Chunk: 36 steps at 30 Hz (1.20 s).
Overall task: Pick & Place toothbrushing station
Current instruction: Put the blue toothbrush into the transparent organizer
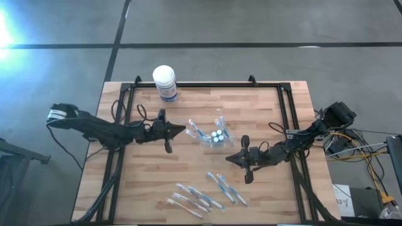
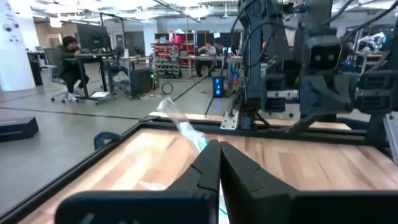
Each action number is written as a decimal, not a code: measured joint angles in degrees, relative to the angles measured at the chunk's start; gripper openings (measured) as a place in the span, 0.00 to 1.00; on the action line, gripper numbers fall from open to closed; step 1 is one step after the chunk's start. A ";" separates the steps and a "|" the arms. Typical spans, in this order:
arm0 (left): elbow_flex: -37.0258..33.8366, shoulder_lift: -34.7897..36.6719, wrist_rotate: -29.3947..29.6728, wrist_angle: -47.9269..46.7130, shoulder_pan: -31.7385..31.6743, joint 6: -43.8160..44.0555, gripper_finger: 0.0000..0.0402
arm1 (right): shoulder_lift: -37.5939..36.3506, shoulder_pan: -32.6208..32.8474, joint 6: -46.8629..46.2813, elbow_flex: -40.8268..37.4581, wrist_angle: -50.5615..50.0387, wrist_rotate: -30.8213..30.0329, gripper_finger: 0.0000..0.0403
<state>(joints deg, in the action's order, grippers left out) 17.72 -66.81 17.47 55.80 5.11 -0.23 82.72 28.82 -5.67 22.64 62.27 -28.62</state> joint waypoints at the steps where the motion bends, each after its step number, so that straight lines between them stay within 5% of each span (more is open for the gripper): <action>1: 0.28 -1.06 -0.18 0.50 0.01 0.03 0.01 | 0.00 0.00 0.00 0.17 -0.34 0.00 0.02; 15: 5.70 -15.66 -1.14 7.00 0.23 -1.40 0.01 | 0.00 0.02 -0.19 0.23 -2.07 0.02 0.02; 22: 7.87 -15.86 -1.24 6.41 0.23 -4.95 0.01 | 0.00 0.04 -0.39 0.22 -2.09 0.04 0.02; 31: 8.63 1.82 -2.91 -9.03 0.79 -10.56 0.05 | 0.00 0.07 -1.03 0.21 -2.11 0.14 0.02; 36: 8.63 18.91 -19.30 -29.26 1.35 -1.34 0.07 | 0.00 0.09 -2.58 0.21 -2.50 0.17 0.02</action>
<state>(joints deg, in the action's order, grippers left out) 26.35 -47.89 -1.83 26.54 6.46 -1.57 82.72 28.91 -8.25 22.85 59.78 -28.45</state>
